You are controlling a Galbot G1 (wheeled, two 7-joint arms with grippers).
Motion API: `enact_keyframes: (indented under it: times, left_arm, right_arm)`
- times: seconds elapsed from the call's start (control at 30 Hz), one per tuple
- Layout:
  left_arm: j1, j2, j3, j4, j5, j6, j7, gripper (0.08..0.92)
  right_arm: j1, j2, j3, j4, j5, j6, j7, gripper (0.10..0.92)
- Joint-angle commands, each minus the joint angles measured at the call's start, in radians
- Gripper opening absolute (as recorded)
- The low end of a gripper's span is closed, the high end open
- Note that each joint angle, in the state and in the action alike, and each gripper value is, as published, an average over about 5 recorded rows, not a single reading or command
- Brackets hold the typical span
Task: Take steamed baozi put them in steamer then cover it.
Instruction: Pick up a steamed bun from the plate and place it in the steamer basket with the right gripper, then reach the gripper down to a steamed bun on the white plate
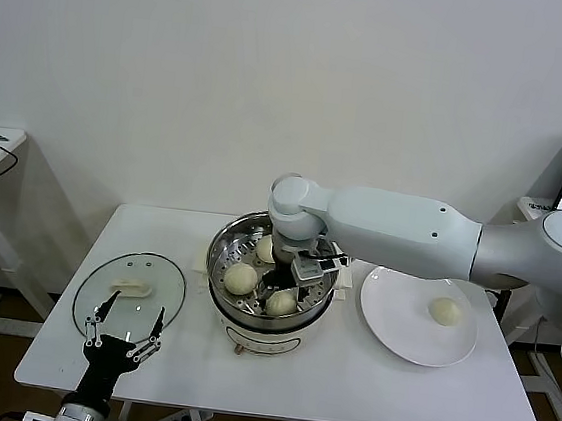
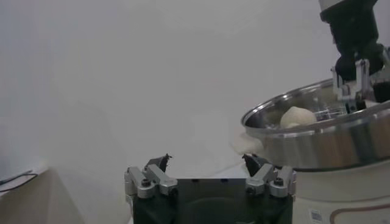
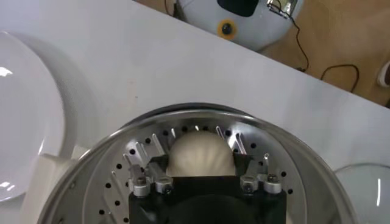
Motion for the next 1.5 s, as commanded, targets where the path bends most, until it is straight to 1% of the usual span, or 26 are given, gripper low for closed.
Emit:
enact_keyframes:
  times: [0.03, 0.17, 0.23, 0.3, 0.37, 0.43, 0.5, 0.53, 0.6, 0.67, 0.73, 0.83, 1.0, 1.3, 1.5]
  left_arm:
    - [-0.001, 0.0, -0.001, 0.001, 0.0, 0.0, 0.0, 0.823]
    - [-0.002, 0.002, 0.001, 0.001, 0.0, 0.001, 0.0, 0.823]
    - [-0.004, 0.003, 0.001, 0.001, 0.0, 0.002, 0.0, 0.823]
    - [-0.005, 0.003, 0.002, 0.002, 0.0, 0.002, 0.0, 0.823]
    - [-0.004, 0.003, 0.002, 0.003, 0.0, 0.002, 0.0, 0.823]
    - [-0.003, 0.004, 0.002, 0.004, 0.0, 0.002, 0.0, 0.823]
    - [-0.002, 0.005, 0.001, 0.003, 0.001, 0.002, 0.0, 0.823]
    - [-0.002, 0.006, 0.001, 0.002, 0.001, 0.002, 0.0, 0.823]
    - [-0.003, 0.007, 0.001, 0.002, 0.001, 0.002, 0.0, 0.823]
    - [-0.004, 0.007, 0.002, 0.003, 0.001, 0.002, 0.0, 0.823]
    - [-0.005, 0.007, 0.006, 0.004, 0.002, 0.003, 0.0, 0.823]
    - [-0.005, 0.006, 0.012, 0.0, 0.003, 0.004, 0.0, 0.823]
    - [0.0, 0.005, 0.019, -0.008, 0.005, 0.009, -0.003, 0.823]
    - [0.021, 0.003, 0.011, -0.012, 0.009, 0.011, -0.006, 0.823]
    - [0.037, 0.002, 0.009, -0.008, 0.014, 0.008, -0.007, 0.823]
  right_arm:
    - [0.012, -0.017, 0.043, -0.002, -0.011, 0.006, 0.008, 0.819]
    - [0.035, -0.06, 0.115, -0.021, 0.007, 0.019, 0.001, 0.822]
    - [0.043, -0.095, 0.17, -0.052, 0.049, 0.001, -0.014, 0.823]
    - [0.05, -0.143, 0.212, -0.089, 0.127, -0.065, -0.036, 0.823]
    - [0.067, -0.209, 0.219, -0.121, 0.254, -0.207, -0.057, 0.823]
    - [0.098, -0.294, 0.184, -0.146, 0.428, -0.423, -0.066, 0.823]
    - [0.118, -0.371, 0.154, -0.179, 0.564, -0.613, -0.074, 0.823]
    - [0.123, -0.408, 0.144, -0.204, 0.619, -0.696, -0.082, 0.823]
    - [0.113, -0.46, 0.143, -0.271, 0.647, -0.79, -0.103, 0.823]
    - [0.088, -0.499, 0.143, -0.35, 0.638, -0.836, -0.124, 0.823]
    - [0.055, -0.525, 0.138, -0.422, 0.618, -0.85, -0.137, 0.823]
    - [-0.02, -0.545, 0.153, -0.506, 0.565, -0.849, -0.146, 0.823]
    - [-0.166, -0.545, 0.228, -0.602, 0.473, -0.838, -0.14, 0.823]
    - [-0.337, -0.453, 0.34, -0.752, 0.321, -0.786, -0.096, 0.823]
    - [-0.385, -0.374, 0.391, -0.851, 0.263, -0.754, -0.074, 0.823]
